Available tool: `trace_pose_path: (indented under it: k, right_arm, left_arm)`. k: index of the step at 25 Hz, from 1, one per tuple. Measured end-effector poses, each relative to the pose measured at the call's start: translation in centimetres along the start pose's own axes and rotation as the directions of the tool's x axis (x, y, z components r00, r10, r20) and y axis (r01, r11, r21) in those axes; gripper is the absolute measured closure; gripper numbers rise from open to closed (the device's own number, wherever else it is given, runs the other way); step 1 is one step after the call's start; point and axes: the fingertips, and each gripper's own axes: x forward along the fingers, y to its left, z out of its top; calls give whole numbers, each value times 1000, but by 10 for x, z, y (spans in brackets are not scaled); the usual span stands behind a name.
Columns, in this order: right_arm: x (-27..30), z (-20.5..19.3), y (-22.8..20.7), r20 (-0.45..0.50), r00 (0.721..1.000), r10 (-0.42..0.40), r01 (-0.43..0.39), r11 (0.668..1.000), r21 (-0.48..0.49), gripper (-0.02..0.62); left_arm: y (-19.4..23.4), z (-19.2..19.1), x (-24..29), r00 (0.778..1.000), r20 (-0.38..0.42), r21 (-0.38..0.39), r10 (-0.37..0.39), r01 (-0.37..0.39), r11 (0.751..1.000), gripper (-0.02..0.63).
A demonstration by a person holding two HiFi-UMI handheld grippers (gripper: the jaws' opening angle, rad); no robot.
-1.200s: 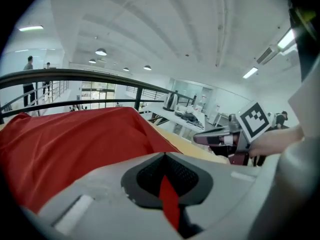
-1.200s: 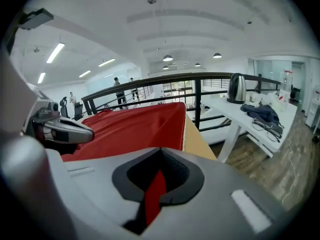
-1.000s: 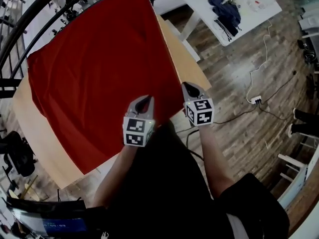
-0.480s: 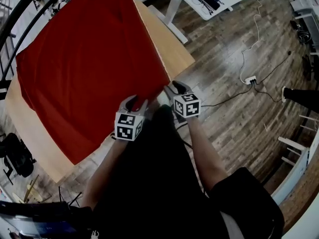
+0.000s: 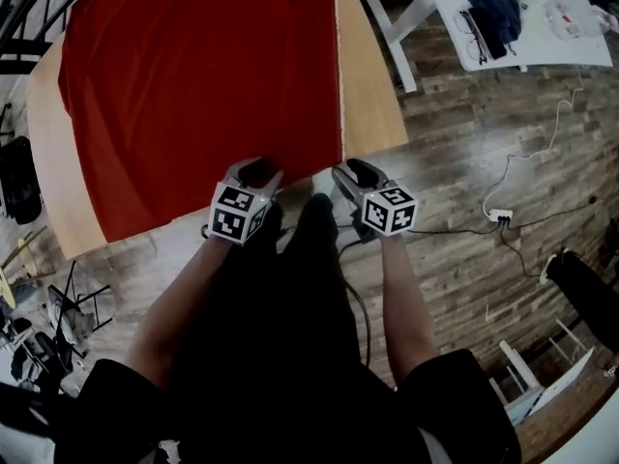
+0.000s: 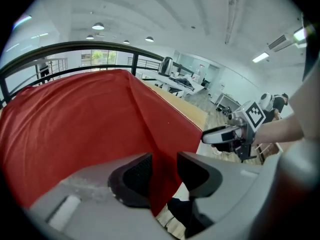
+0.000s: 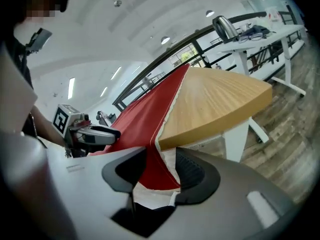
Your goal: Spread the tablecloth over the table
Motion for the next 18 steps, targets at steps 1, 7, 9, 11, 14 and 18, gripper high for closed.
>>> trace_pose_path:
  k: [1,7,9,11,14,18]
  right_arm:
    - [1,1,-2,-25,1000,16,-17,1000,-25,407]
    - [2,6,-2,-54,994,92,-90,995,49,516]
    - [2,9,-3,-35,996,79,-75,993,94,588]
    - [-2,12,-3,-18,997,73,-70,991,116,588]
    - [-16,17,0,-3,998,61,-61,993,103,588]
    - [-21,5,0,-64,996,64,-65,998,-12,586]
  left_arm:
    - [1,2,1,1000,5,-11,24,-24,1000,437]
    - [-6,7,4,996,32,-84,84,-81,993,448]
    - [-6,5,7,995,33,-127,99,-94,987,446]
    - [-2,4,7,993,39,-166,114,-106,980,454]
    - [5,3,3,990,45,-199,131,-119,973,462]
    - [6,3,3,988,43,-219,145,-132,967,474]
